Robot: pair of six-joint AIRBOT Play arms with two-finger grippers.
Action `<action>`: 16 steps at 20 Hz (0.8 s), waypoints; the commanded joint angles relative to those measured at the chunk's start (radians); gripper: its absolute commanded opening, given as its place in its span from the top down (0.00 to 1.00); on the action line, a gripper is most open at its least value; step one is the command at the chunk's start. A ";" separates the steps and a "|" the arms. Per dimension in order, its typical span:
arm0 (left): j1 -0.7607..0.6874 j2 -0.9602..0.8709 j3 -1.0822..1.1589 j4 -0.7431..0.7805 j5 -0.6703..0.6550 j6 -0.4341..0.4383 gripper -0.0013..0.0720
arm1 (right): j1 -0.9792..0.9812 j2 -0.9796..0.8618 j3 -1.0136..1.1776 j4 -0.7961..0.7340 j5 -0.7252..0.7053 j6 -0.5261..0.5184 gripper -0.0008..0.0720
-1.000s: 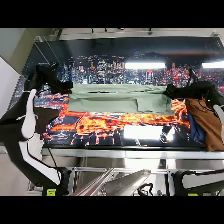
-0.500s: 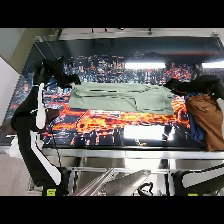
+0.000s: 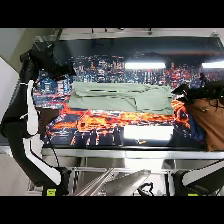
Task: Fold the shirts.
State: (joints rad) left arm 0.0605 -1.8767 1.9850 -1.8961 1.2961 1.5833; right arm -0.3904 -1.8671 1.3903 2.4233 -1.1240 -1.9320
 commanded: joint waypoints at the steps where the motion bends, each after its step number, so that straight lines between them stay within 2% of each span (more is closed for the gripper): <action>1: -0.007 0.045 -0.005 -0.070 0.000 0.001 0.03 | 0.030 -0.062 0.000 0.037 0.021 -0.050 0.02; 3: -0.020 0.056 -0.005 -0.125 -0.006 0.001 0.03 | 0.060 -0.064 0.003 0.052 0.006 -0.089 0.02; 7: -0.089 0.057 -0.003 -0.142 -0.013 0.002 0.03 | 0.113 -0.065 0.006 0.049 -0.048 -0.089 0.02; 8: -0.113 0.057 -0.003 -0.142 -0.023 0.001 0.22 | 0.121 -0.065 0.006 0.049 -0.057 -0.088 0.04; 9: -0.142 0.057 -0.003 -0.142 -0.038 0.002 0.66 | 0.127 -0.065 0.006 0.049 -0.067 -0.088 0.23; 10: -0.171 0.056 -0.003 -0.141 -0.062 0.005 0.95 | 0.132 -0.065 0.006 0.049 -0.079 -0.089 0.47; 12: -0.233 0.045 -0.003 -0.140 -0.113 0.006 0.96 | 0.132 -0.065 0.018 0.050 -0.092 -0.088 0.96; 16: -0.378 -0.051 -0.003 -0.140 -0.171 0.006 0.96 | 0.130 0.002 0.127 0.050 -0.164 -0.060 0.96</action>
State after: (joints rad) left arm -0.2207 -1.8694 1.9820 -2.0331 1.1763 1.5890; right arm -0.2626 -1.9099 1.4532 2.4458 -1.2255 -2.0159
